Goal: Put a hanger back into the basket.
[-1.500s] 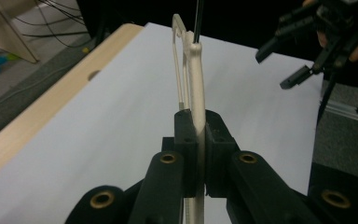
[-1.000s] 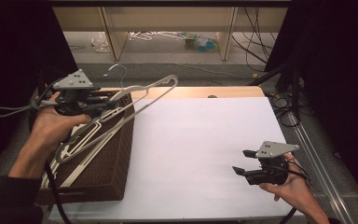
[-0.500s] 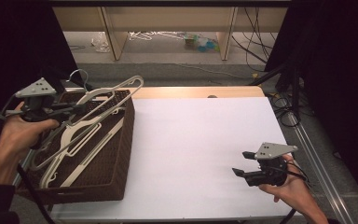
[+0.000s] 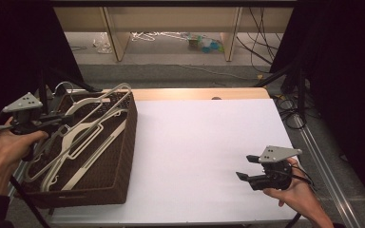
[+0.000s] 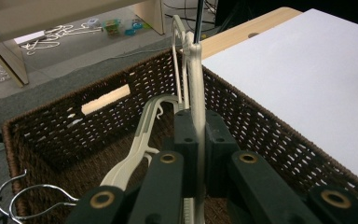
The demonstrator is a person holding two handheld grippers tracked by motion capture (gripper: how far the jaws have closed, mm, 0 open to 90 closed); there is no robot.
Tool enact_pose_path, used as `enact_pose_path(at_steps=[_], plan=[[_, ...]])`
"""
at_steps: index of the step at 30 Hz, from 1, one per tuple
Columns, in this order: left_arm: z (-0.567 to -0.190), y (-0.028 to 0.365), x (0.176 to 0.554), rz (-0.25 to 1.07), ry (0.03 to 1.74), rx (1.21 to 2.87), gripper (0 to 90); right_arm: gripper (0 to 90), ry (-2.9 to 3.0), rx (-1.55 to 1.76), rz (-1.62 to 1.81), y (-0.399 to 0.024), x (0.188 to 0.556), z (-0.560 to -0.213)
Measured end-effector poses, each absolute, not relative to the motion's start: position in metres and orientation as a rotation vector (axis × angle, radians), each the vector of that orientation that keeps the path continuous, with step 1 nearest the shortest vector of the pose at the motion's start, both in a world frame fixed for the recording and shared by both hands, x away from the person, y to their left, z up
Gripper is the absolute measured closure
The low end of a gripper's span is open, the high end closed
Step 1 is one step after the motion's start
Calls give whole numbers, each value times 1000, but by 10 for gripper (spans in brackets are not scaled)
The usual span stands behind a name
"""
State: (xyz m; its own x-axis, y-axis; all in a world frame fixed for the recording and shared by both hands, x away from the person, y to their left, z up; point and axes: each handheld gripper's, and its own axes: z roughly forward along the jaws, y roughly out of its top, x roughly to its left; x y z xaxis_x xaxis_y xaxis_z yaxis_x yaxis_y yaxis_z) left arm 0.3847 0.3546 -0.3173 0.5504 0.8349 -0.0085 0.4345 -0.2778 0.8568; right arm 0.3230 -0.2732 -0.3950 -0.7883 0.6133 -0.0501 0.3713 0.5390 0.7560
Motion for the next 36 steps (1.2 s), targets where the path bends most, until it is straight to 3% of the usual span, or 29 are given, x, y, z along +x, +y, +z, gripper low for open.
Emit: enact_pose_path(at_steps=[28, 36], plan=[[-382, 364, 383, 398, 1126, 1888, 854, 329, 2504, 830, 1077, -271, 324, -402], [-398, 368, 389, 423, 1199, 1920, 836, 330, 2513, 822, 1074, -271, 324, -404]])
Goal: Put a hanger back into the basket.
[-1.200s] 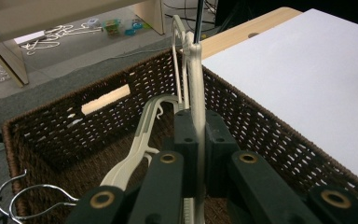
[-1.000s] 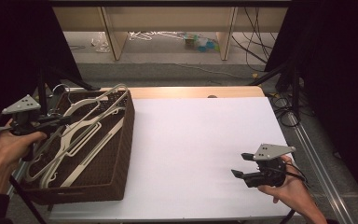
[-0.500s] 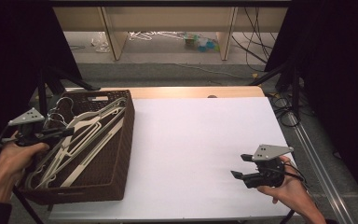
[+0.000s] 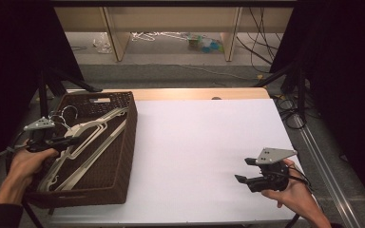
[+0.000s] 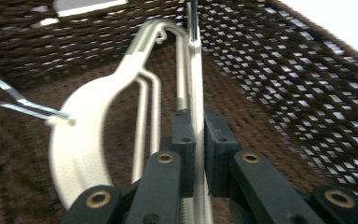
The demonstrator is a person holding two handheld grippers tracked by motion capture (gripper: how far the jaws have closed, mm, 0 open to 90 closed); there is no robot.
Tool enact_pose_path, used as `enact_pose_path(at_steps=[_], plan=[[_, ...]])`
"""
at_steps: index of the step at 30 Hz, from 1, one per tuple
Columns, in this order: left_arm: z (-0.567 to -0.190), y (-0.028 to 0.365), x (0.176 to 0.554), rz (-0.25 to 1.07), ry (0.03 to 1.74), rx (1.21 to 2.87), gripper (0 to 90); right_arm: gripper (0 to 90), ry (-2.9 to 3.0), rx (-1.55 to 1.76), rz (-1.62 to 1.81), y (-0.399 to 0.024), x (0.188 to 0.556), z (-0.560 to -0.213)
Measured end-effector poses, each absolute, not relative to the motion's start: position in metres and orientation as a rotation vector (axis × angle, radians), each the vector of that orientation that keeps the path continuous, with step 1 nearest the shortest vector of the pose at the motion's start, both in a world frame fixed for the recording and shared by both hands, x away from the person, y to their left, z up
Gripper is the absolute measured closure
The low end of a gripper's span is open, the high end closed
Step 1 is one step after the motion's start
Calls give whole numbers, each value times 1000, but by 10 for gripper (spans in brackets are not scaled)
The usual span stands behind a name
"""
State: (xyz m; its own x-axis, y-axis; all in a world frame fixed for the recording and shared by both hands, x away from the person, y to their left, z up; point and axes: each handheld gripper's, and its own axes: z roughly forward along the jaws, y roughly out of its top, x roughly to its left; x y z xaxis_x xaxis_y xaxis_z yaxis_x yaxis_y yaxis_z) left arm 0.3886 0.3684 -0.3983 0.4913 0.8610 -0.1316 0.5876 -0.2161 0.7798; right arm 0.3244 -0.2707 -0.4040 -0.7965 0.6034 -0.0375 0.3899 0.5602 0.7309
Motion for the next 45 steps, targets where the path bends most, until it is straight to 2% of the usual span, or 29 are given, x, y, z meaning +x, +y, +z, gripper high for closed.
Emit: enact_pose_path(at_steps=[7, 9, 12, 13, 14, 15, 17, 25, 28, 32, 37, 45], plan=[[-403, 375, 394, 535, 1314, 1966, 783, 329, 2514, 822, 1075, -271, 325, -405], [-404, 379, 396, 546, 1337, 2030, 761, 328, 2517, 838, 1073, -270, 325, -405], [-406, 383, 397, 556, 1370, 2016, 732, 328, 2517, 835, 1073, -271, 325, -406], [-409, 381, 397, 565, 1404, 1957, 722, 328, 2517, 836, 1074, -271, 325, -406], [-407, 384, 396, 565, 1393, 2012, 712, 328, 2515, 827, 1074, -271, 326, -406], [-408, 384, 396, 568, 1404, 2019, 669, 328, 2512, 836, 1071, -272, 326, -406], [-408, 384, 396, 571, 1413, 2029, 647, 328, 2520, 843, 1071, -272, 326, -407], [-409, 387, 391, 608, 1484, 1982, 552, 326, 2515, 841, 1070, -272, 326, -406], [-404, 387, 386, 616, 1459, 1971, 539, 325, 2512, 847, 1072, -272, 326, -407], [-394, 379, 379, 638, 1392, 1939, 465, 323, 2504, 851, 1072, -271, 326, -408], [-385, 354, 371, 641, 1336, 1826, 394, 319, 2481, 856, 1083, -271, 327, -408], [-369, 308, 351, 624, 1131, 1839, 336, 313, 2456, 881, 1101, -271, 326, -408]])
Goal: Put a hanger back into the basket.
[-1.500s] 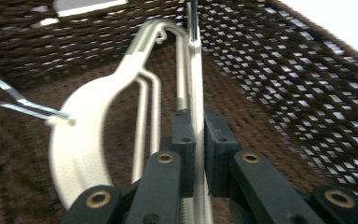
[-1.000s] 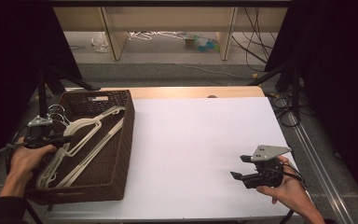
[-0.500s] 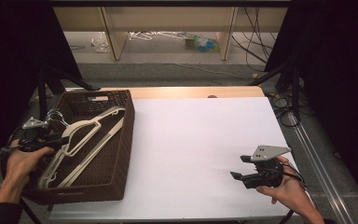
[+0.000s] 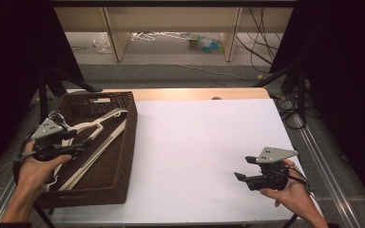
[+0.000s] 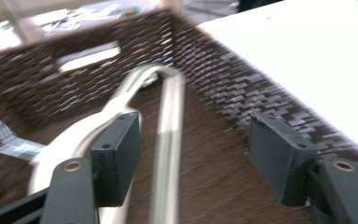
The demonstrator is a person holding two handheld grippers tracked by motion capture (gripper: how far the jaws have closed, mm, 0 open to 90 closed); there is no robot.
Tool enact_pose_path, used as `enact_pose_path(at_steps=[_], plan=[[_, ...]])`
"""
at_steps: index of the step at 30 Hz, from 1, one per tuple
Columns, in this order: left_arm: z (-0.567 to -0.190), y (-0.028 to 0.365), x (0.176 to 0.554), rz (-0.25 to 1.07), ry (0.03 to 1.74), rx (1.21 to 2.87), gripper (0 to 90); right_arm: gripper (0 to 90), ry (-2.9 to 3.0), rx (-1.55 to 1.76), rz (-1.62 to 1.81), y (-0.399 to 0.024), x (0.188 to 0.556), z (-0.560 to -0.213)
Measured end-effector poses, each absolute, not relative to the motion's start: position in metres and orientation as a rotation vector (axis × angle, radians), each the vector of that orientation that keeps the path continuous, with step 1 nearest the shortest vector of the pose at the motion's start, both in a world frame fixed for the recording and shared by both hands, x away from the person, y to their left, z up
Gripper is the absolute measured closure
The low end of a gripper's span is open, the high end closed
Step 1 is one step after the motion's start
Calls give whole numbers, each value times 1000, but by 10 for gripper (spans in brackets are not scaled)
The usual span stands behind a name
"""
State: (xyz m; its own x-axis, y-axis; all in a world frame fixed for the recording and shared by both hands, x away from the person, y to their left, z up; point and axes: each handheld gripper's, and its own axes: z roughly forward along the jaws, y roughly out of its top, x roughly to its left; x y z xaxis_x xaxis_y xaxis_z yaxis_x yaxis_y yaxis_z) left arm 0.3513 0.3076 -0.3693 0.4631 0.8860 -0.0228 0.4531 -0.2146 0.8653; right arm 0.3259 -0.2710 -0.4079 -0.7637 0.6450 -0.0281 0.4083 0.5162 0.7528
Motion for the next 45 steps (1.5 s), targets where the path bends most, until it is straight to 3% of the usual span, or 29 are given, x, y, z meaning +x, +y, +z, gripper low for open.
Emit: enact_pose_path(at_steps=[6, 18, 29, 45], plan=[[-359, 261, 334, 586, 990, 1823, 310, 303, 2439, 879, 1135, -271, 326, -408], [-359, 205, 319, 536, 844, 1869, 290, 287, 2403, 894, 1194, -269, 322, -406], [-369, 183, 313, 500, 813, 1881, 224, 230, 2359, 948, 1241, -269, 320, -407], [-379, 154, 301, 478, 767, 1813, 169, 217, 2327, 933, 1317, -266, 314, -408]])
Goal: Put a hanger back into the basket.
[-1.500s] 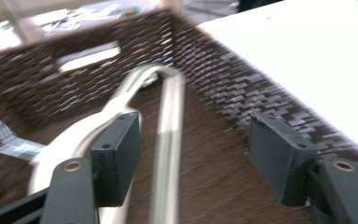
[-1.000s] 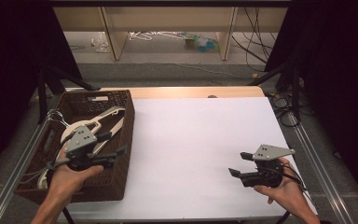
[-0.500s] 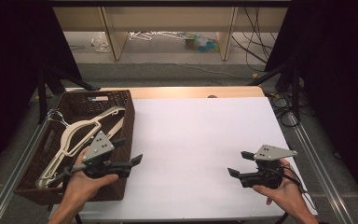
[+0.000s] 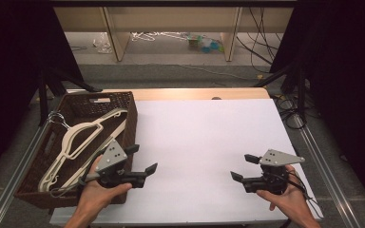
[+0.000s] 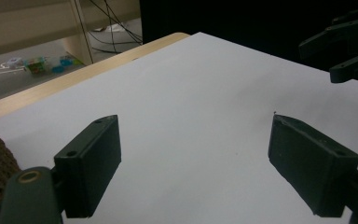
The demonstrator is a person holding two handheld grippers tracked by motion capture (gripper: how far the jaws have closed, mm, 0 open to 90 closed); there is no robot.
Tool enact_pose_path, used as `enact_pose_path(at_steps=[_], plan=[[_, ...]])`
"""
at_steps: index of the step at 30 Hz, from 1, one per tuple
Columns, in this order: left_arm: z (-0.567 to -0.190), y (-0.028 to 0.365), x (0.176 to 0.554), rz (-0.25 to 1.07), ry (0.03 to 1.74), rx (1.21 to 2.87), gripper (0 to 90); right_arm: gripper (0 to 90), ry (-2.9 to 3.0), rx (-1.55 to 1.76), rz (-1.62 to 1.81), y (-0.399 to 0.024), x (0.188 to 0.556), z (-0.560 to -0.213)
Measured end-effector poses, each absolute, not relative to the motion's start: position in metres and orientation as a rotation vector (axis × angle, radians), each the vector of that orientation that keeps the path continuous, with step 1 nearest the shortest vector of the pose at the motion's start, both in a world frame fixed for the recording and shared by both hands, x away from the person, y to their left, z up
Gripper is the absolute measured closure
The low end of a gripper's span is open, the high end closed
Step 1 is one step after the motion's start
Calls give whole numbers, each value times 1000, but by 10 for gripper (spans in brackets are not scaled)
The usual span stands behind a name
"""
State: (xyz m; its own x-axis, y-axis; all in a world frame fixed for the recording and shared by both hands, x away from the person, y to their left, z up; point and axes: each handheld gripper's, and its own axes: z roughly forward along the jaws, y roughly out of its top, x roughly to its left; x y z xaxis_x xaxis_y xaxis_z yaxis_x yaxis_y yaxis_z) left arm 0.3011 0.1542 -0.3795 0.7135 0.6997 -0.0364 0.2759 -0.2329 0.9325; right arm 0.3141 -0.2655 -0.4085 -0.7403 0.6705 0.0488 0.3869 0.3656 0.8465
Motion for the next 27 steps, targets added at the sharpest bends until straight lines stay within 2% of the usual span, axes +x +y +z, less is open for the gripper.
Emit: enact_pose_path(at_steps=[9, 18, 27], plan=[[-401, 132, 292, 447, 739, 1825, 163, 190, 2306, 909, 1371, -261, 309, -409], [-421, 135, 291, 441, 739, 1850, 165, 189, 2283, 894, 1377, -257, 303, -415], [-424, 139, 286, 445, 723, 1849, 165, 186, 2250, 872, 1426, -255, 288, -417]])
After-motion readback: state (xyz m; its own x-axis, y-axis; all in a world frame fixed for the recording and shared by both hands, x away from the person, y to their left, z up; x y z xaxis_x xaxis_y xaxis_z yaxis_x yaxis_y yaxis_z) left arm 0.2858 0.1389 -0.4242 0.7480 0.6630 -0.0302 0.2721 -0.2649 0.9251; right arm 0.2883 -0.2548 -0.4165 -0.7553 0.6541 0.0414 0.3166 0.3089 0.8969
